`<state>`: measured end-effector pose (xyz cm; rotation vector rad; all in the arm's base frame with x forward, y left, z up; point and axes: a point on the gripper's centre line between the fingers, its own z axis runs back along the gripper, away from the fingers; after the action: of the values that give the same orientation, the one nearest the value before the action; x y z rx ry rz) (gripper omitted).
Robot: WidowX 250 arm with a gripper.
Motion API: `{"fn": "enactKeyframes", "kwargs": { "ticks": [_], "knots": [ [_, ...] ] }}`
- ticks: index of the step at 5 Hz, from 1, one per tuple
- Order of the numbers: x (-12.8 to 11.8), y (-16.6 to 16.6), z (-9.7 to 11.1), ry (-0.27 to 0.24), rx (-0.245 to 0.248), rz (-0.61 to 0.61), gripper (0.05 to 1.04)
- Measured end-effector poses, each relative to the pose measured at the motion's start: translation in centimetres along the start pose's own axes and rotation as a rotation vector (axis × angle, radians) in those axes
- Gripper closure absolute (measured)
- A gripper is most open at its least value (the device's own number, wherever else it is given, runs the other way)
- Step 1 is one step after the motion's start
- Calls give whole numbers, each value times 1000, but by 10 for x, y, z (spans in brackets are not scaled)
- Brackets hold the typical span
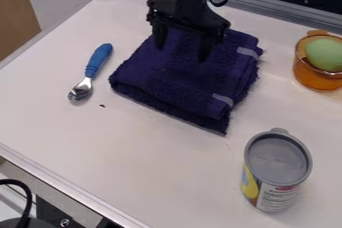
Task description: Drag the purple towel to the bottom of the table
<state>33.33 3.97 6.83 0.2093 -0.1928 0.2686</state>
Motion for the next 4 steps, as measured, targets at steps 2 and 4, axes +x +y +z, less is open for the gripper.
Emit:
{"fn": "enactKeyframes", "kwargs": {
  "ticks": [2,4],
  "knots": [
    [9,-13,-17,26,-63,-102,84],
    [12,-19,-32,40,-106,-175,84]
  ]
}}
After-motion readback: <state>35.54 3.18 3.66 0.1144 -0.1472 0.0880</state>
